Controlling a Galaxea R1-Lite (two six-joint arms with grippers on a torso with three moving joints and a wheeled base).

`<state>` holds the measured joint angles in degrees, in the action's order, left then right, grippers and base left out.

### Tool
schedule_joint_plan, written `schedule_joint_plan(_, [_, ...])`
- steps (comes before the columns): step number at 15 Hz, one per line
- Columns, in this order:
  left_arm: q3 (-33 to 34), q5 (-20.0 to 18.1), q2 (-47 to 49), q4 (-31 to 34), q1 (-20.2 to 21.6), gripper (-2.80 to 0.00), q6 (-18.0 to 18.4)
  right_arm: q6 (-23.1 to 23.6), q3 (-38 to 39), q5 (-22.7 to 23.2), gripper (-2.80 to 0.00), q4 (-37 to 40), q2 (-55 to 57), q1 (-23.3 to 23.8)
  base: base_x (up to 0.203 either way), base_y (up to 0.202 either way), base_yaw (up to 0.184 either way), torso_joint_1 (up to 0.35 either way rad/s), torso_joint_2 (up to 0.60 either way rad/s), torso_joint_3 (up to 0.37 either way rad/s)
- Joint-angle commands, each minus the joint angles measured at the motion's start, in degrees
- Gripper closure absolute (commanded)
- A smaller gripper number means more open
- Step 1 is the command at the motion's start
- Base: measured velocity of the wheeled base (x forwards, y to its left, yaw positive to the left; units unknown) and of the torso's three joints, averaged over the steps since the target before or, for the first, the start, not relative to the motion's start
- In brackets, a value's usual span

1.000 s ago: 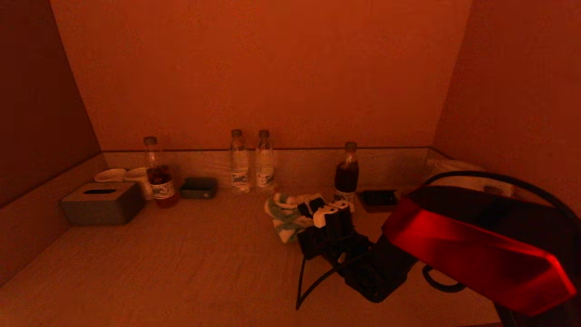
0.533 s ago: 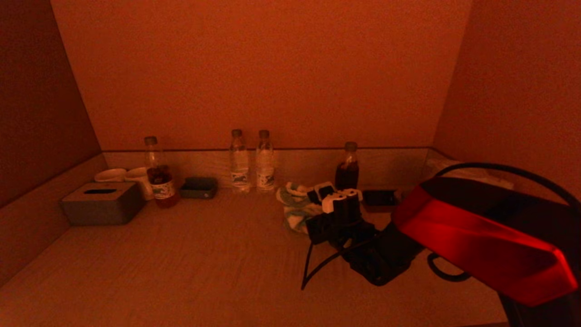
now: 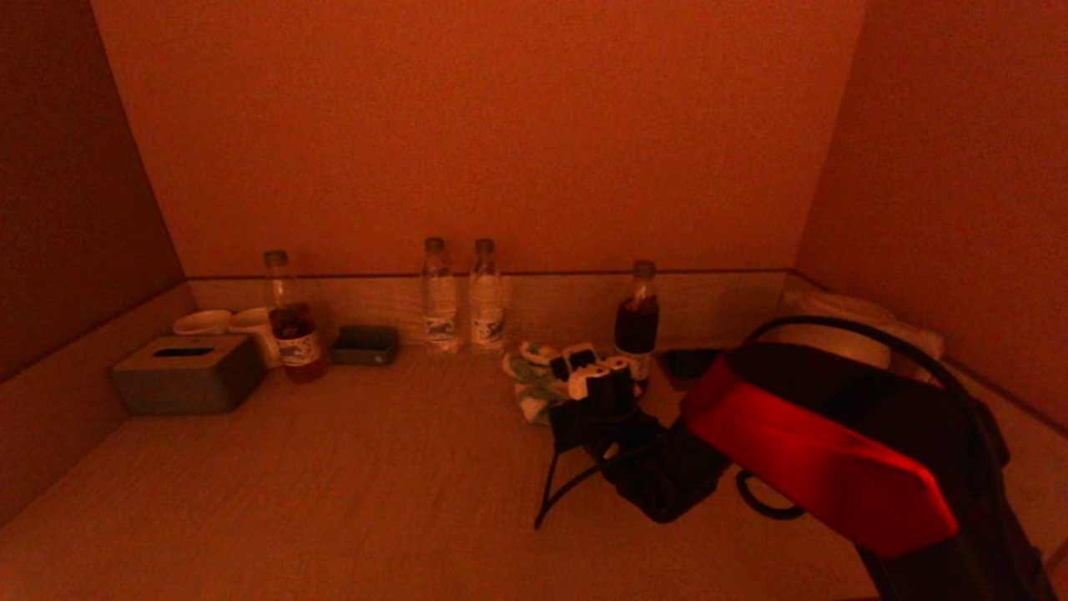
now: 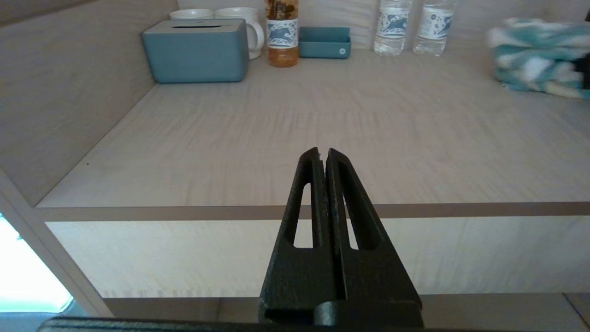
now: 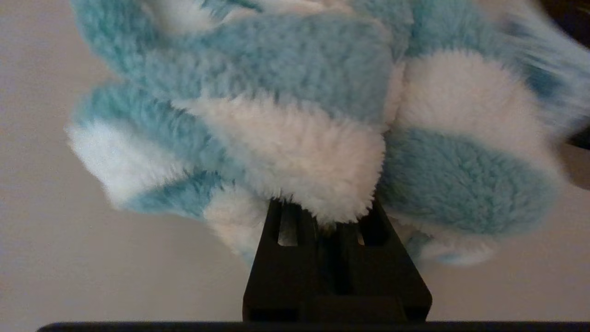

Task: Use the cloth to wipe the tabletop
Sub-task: Sweep the stains on the table

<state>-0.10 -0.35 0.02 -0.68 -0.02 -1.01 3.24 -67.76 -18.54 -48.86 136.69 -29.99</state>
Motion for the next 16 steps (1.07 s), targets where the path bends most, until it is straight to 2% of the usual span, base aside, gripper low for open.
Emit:
schedule_joint_plan(1, [0.0, 0.0, 0.0, 0.0, 0.0, 0.0, 0.0, -0.9, -2.1, 0.0, 0.0, 1.8, 1.3, -1.2, 0.0, 0.0, 0.0, 0.0, 0.0, 0.0])
schedule_joint_plan(8, [0.0, 0.0, 0.0, 0.0, 0.0, 0.0, 0.0, -3.4, -3.4, 0.0, 0.0, 4.2, 1.7, -4.1, 0.0, 0.0, 0.0, 0.0, 0.0, 0.0])
schedule_joint_plan(11, [0.0, 0.0, 0.0, 0.0, 0.0, 0.0, 0.0, -6.5, -3.0, -0.3, 0.0, 4.7, 0.8, -10.1, 0.0, 0.0, 0.0, 0.0, 0.0, 0.0])
schedule_joint_plan(14, [0.0, 0.0, 0.0, 0.0, 0.0, 0.0, 0.0, -6.6, -3.0, -0.4, 0.0, 4.7, 0.8, -10.2, 0.0, 0.0, 0.0, 0.0, 0.0, 0.0])
schedule_joint_plan(16, [0.0, 0.0, 0.0, 0.0, 0.0, 0.0, 0.0, -7.4, -0.2, -0.4, 0.0, 4.6, -2.2, -14.4, 0.0, 0.0, 0.0, 0.0, 0.0, 0.0])
